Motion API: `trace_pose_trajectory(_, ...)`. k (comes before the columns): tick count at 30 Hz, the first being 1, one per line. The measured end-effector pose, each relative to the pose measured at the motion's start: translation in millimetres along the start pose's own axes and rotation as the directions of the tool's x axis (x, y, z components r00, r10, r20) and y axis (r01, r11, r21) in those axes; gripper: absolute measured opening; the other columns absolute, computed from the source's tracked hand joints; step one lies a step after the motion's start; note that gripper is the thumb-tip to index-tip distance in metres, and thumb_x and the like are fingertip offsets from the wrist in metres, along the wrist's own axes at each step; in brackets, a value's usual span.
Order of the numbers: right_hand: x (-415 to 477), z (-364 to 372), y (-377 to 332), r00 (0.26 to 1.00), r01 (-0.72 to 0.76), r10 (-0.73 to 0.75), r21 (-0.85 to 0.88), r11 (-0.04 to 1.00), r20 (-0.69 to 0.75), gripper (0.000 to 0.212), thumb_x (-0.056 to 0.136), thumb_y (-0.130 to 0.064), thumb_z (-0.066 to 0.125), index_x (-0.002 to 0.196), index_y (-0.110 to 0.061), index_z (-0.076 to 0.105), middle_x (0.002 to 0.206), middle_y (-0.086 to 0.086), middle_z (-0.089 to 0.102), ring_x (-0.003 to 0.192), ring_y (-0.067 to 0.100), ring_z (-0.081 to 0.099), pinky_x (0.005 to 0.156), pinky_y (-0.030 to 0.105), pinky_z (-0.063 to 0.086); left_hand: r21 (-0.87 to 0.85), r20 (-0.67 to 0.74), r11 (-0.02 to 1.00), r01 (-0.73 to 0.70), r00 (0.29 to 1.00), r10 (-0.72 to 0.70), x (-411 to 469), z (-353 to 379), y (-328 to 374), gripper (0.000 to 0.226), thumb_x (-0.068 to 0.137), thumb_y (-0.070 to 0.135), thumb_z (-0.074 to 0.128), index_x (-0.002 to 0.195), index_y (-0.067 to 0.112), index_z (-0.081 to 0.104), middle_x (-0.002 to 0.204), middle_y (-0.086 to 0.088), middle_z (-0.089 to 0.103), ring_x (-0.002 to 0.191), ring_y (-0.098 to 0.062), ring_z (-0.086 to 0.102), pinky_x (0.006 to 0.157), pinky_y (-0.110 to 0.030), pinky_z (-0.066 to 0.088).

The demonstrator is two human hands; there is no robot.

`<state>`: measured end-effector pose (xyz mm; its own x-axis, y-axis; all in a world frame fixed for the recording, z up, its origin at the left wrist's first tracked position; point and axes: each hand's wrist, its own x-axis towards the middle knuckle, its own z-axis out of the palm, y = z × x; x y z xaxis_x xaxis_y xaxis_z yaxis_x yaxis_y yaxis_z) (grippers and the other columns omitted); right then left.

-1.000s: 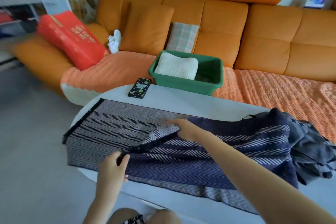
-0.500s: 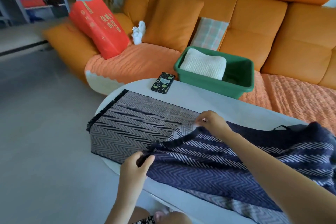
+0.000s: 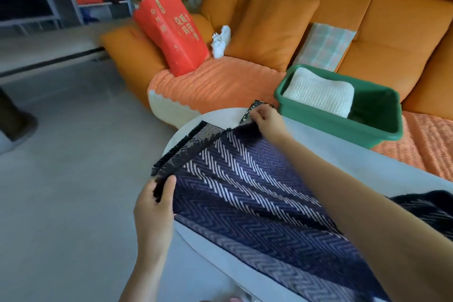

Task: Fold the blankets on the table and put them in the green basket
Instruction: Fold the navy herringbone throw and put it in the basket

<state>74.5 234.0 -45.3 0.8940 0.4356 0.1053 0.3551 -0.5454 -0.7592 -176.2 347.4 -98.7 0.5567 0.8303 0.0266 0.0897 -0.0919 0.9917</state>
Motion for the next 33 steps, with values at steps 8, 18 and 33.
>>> trace_pose_trajectory(8, 5.9, 34.5, 33.6, 0.844, -0.056, 0.165, -0.223, 0.973, 0.511, 0.049, 0.088, -0.008, 0.056, 0.135, -0.009, 0.044, 0.137, 0.009, 0.047, 0.119, 0.024, 0.048, 0.097, 0.033, 0.038, 0.137, 0.195, 0.958, 0.251, 0.942, -0.274, 12.4, -23.9, -36.6, 0.014, 0.082, 0.02, 0.069, 0.078, 0.008, 0.063, 0.07, -0.005, 0.07, 0.051, -0.025, 0.067, 0.06, -0.029, 0.053)
trace_pose_trajectory(18, 30.0, 60.4, 30.0, 0.936, -0.122, 0.135, -0.06, 0.991, 0.326, 0.012, 0.081, -0.011, 0.072, 0.084, 0.001, 0.069, 0.071, 0.011, 0.058, 0.065, 0.02, 0.048, 0.058, 0.025, 0.037, 0.079, 0.151, 0.987, 0.136, 0.978, -0.147, 29.4, -30.0, -35.9, 0.008, 0.085, 0.016, 0.064, 0.078, 0.012, 0.065, 0.071, -0.01, 0.066, 0.067, -0.021, 0.065, 0.057, -0.035, 0.058)
trace_pose_trajectory(33, 79.3, 118.9, 19.5, 0.997, -0.02, 0.024, -0.052, 0.998, 0.075, 0.028, 0.085, -0.009, 0.067, 0.111, -0.013, 0.058, 0.091, 0.002, 0.058, 0.082, 0.02, 0.056, 0.072, 0.037, 0.048, -0.019, -0.04, 0.97, 0.241, 0.97, -0.242, 72.8, -35.8, -70.9, 0.008, 0.088, 0.016, 0.062, 0.086, 0.012, 0.068, 0.084, -0.011, 0.067, 0.078, -0.028, 0.064, 0.049, -0.016, 0.052)
